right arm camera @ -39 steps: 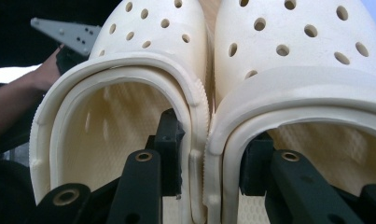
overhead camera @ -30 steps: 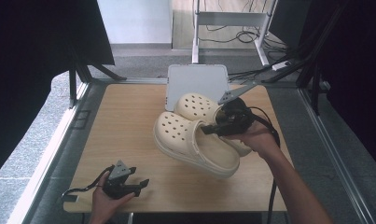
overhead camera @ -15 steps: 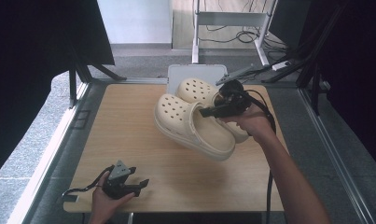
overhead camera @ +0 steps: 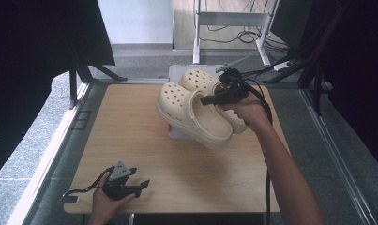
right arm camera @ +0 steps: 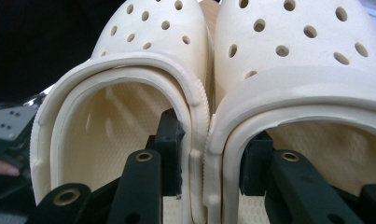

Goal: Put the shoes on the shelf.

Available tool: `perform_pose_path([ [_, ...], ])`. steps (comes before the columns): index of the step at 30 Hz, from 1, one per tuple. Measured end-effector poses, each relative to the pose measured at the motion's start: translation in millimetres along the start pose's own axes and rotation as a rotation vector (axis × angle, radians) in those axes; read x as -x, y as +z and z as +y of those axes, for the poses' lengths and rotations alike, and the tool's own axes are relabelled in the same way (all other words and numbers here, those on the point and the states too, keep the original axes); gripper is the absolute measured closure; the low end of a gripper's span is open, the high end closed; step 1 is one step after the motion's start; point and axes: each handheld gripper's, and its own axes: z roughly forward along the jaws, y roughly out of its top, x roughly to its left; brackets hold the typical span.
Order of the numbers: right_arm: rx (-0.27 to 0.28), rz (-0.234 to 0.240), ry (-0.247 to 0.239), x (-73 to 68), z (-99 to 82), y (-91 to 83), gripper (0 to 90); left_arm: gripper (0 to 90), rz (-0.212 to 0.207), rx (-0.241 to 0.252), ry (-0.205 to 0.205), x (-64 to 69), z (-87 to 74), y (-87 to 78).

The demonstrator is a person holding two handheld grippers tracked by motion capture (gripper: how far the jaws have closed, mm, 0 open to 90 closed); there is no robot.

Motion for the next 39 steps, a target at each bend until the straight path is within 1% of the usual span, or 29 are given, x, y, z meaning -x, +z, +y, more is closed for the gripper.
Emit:
perform_pose_path([
  [3, 0.004, -0.015, 0.014, 5.4, 5.5, 2.4, 67.5, 28.6, -0.003, 0.001, 0.0, -0.2, 0.0, 0.4],
  [8, 0.005, -0.055, 0.049, 14.8, 17.6, 10.1, 67.5, 28.6, 0.002, 0.002, -0.001, 0.1, -0.4, 1.0],
  [14, 0.018, -0.103, 0.122, 26.0, 32.3, 21.7, 67.5, 28.6, -0.001, 0.008, -0.003, -0.2, -0.2, 0.3],
  [19, 0.009, -0.148, 0.155, 29.0, 44.0, 30.4, 67.4, 28.6, -0.014, 0.009, -0.006, -0.6, 0.2, 1.1],
  [22, 0.001, -0.181, 0.181, 30.1, 50.9, 36.3, 67.4, 28.6, -0.011, 0.003, 0.001, -0.6, -0.2, 2.2],
  [26, 0.006, -0.224, 0.218, 31.3, 57.0, 41.5, 67.4, 28.7, -0.011, 0.012, -0.002, -0.5, -0.1, -0.2],
  [29, 0.011, -0.247, 0.243, 33.1, 60.7, 44.5, 67.4, 28.6, -0.006, 0.014, -0.002, -1.4, 0.3, -2.1],
  [31, 0.013, -0.276, 0.262, 34.6, 63.5, 47.1, 67.4, 28.6, -0.005, 0.02, -0.005, -1.8, 0.8, -1.6],
  [33, 0.017, -0.312, 0.287, 36.3, 66.3, 50.3, 67.4, 28.6, -0.005, 0.02, -0.003, -2.6, 1.3, -1.0],
  [34, 0.023, -0.332, 0.308, 38.2, 67.9, 52.0, 67.4, 28.6, -0.005, 0.02, -0.003, -3.0, 1.5, -0.8],
  [35, 0.027, -0.343, 0.32, 39.5, 68.6, 53.1, 67.4, 28.6, -0.008, 0.018, -0.003, -3.5, 2.1, -0.4],
  [39, 0.047, -0.402, 0.398, 45.3, 71.8, 59.1, 67.3, 28.7, -0.013, 0.015, 0.004, -4.2, 1.9, 1.0],
])
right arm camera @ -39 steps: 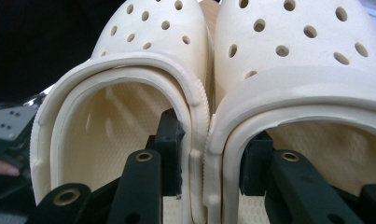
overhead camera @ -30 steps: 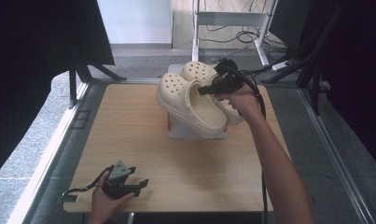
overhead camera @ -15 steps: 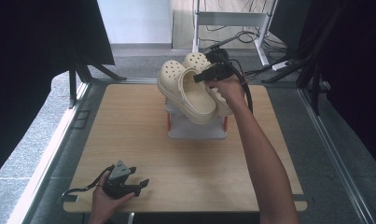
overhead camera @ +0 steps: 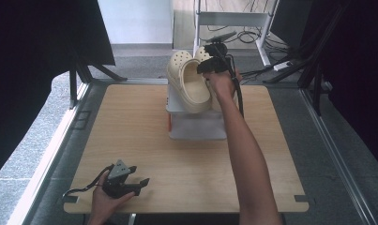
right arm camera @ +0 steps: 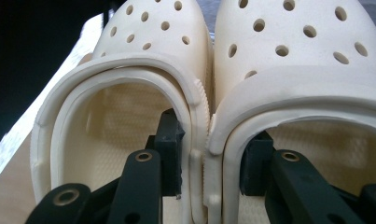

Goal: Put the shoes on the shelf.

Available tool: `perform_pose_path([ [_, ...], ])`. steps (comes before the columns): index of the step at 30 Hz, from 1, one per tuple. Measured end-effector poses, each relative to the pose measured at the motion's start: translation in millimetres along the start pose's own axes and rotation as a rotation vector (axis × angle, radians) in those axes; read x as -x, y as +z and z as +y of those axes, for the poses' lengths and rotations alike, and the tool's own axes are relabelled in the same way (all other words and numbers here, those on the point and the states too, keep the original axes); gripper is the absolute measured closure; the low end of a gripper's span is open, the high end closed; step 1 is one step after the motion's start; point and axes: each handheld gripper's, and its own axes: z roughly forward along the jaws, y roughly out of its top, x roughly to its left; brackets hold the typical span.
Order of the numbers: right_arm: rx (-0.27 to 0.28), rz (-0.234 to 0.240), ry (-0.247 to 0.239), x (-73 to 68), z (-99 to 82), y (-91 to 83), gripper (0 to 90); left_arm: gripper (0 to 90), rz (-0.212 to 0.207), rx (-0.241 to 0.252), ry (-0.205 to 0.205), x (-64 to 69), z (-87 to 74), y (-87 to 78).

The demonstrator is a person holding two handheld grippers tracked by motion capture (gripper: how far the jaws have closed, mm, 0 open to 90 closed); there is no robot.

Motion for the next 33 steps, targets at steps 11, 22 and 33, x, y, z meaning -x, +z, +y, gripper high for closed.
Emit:
perform_pose_path([
  [11, 0.019, -0.098, 0.1, -12.9, 4.1, 27.6, 67.1, 28.7, -0.007, 0.014, 0.004, -0.9, 0.2, -2.8],
  [22, 0.039, -0.196, 0.171, -15.5, 6.7, 45.2, 66.7, 28.7, -0.006, 0.013, 0.007, -0.8, -0.1, -3.2],
  [33, -0.001, -0.176, 0.155, -11.3, -1.4, 48.8, 50.8, 28.7, -0.01, 0.013, 0.002, 0.0, -0.2, -1.8],
])
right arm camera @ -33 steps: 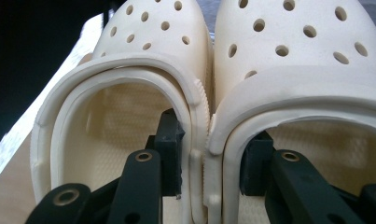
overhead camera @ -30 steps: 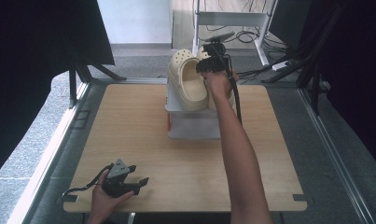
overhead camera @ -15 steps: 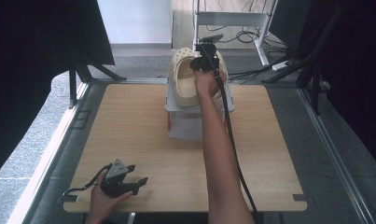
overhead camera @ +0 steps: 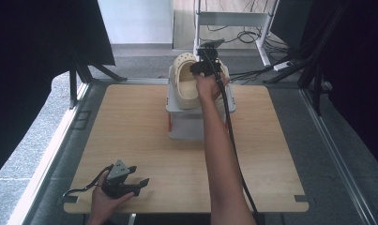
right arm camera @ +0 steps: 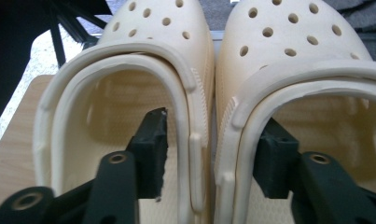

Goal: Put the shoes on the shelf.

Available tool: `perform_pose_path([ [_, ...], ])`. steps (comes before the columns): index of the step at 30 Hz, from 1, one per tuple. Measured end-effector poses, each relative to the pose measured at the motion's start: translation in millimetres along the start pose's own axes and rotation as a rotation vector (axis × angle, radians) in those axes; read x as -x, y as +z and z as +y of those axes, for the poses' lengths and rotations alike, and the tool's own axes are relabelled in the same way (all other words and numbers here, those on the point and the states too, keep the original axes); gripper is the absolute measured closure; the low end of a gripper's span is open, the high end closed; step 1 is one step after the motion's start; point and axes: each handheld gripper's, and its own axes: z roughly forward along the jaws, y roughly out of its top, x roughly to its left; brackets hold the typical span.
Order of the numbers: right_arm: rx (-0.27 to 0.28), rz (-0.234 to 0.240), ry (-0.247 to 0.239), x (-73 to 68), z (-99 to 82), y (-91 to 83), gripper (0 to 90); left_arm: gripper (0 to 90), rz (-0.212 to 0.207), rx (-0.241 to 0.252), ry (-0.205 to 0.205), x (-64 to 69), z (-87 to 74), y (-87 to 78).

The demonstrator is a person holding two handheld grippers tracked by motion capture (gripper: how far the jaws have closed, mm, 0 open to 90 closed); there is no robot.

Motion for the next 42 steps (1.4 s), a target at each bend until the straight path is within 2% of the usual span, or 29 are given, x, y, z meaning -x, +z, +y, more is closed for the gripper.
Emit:
perform_pose_path([
  [4, -0.006, 0.027, -0.046, -0.3, -0.4, -9.4, 41.3, 28.7, 0.002, 0.0, 0.0, -0.1, 0.2, -0.6],
  [9, 0.016, 0.073, -0.083, 7.2, -5.6, -22.4, 38.6, 28.7, 0.003, 0.002, -0.003, 0.2, 0.3, -0.5],
  [15, 0.038, 0.164, -0.162, 20.8, -17.9, -38.4, 40.4, 28.7, 0.006, 0.004, -0.006, 0.2, 0.5, -1.0],
  [23, 0.074, 0.307, -0.272, 39.2, -33.1, -58.4, 48.5, 28.7, 0.013, -0.006, -0.004, 0.3, 0.9, 0.0],
  [26, 0.076, 0.367, -0.312, 42.8, -39.8, -63.0, 49.3, 28.7, 0.011, -0.006, -0.004, 0.5, 0.8, 0.1],
  [30, 0.094, 0.434, -0.342, 46.8, -50.5, -69.3, 49.7, 28.7, 0.011, -0.007, -0.005, 0.7, 0.8, 0.9],
  [37, 0.124, 0.529, -0.415, 50.2, -75.2, -79.1, 49.7, 28.7, 0.012, -0.01, -0.003, 0.4, 0.9, 1.1],
  [42, 0.136, 0.583, -0.448, 53.1, -93.5, -86.2, 49.7, 28.7, 0.011, -0.008, -0.004, 0.6, 1.0, 1.7],
])
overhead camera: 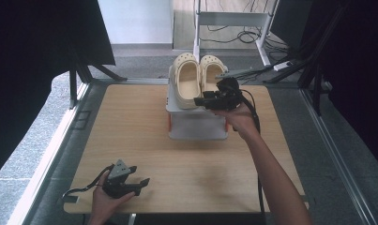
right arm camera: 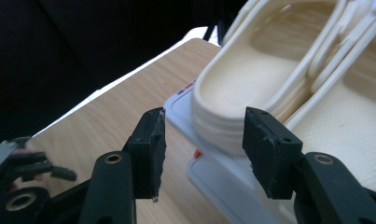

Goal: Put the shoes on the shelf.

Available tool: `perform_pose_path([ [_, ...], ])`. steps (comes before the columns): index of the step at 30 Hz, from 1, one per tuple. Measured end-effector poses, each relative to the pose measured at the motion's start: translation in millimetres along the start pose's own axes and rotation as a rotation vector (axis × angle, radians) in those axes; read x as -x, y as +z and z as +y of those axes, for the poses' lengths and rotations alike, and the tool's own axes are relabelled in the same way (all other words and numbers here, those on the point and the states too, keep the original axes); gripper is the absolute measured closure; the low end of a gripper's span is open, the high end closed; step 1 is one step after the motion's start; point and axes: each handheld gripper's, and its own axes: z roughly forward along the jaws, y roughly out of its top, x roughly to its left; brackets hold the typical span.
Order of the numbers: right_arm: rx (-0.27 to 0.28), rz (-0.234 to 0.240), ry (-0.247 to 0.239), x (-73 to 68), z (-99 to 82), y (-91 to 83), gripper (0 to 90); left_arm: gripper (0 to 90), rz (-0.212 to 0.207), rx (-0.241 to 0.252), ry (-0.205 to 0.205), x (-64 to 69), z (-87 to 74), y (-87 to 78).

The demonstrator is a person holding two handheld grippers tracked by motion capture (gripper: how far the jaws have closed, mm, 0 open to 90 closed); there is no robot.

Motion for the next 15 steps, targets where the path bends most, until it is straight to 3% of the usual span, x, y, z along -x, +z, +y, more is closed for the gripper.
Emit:
perform_pose_path([
  [6, 0.02, 0.05, -0.025, -7.4, -20.2, -6.1, 49.8, 28.7, 0.001, 0.0, -0.002, 0.3, 0.0, 0.5],
  [15, 0.021, 0.074, -0.036, -8.4, -35.2, -4.4, 49.4, 28.7, 0.004, -0.003, -0.001, 0.1, 0.0, 0.7],
])
